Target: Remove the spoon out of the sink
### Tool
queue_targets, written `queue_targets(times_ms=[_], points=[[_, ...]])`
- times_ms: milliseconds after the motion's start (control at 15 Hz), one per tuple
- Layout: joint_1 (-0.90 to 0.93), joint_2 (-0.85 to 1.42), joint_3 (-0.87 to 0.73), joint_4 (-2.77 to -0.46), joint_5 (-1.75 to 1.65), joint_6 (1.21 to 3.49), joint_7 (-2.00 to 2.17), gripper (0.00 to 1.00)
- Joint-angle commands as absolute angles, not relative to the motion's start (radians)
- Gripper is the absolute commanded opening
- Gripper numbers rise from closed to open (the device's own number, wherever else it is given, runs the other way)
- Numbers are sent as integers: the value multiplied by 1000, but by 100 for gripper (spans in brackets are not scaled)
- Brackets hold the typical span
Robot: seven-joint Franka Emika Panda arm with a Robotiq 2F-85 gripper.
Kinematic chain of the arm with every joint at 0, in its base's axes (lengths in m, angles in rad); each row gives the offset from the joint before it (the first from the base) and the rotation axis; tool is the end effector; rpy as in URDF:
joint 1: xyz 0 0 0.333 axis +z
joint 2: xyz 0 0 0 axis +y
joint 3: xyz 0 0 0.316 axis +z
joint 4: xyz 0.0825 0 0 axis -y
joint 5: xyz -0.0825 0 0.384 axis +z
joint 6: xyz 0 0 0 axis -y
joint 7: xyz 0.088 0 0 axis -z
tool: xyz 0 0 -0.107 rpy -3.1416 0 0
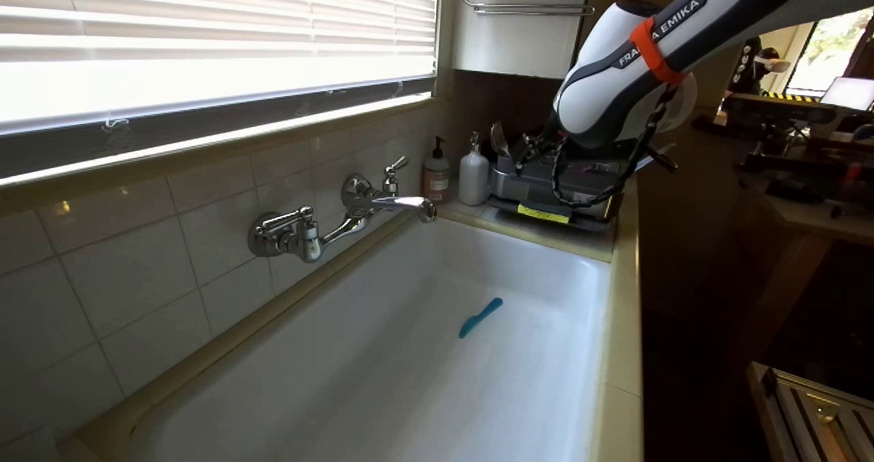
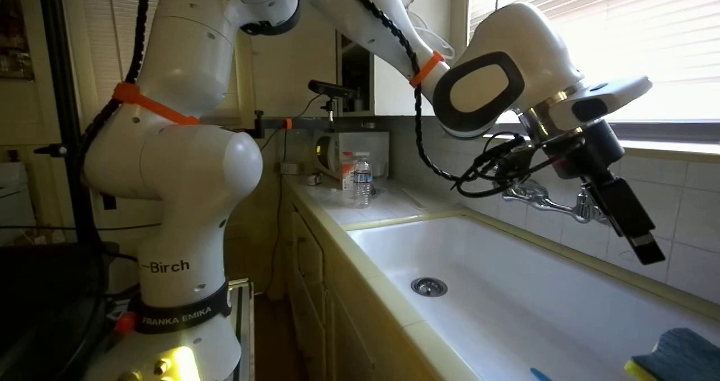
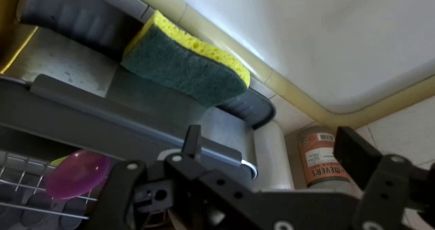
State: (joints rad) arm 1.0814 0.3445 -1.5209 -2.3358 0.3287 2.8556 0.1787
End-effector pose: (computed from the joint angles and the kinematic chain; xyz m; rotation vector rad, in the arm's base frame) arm 0.4940 -0.2305 0.3846 2.5847 -1.1180 0.7410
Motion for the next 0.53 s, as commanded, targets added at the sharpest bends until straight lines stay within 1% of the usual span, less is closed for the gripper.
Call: queue_targets(times_ms=[0,200,267,333,467], points=[[1146,323,-1581,-2336,307,2738,143,100],[1181,326,-1598,-2336,310,2683,123,100],[1187,326,-1598,-2338,312,2680,117,100],[1154,344,-1571,-2335,326,2716,137,100],[1167,344,-1574,-2335,326,2709,134,100]])
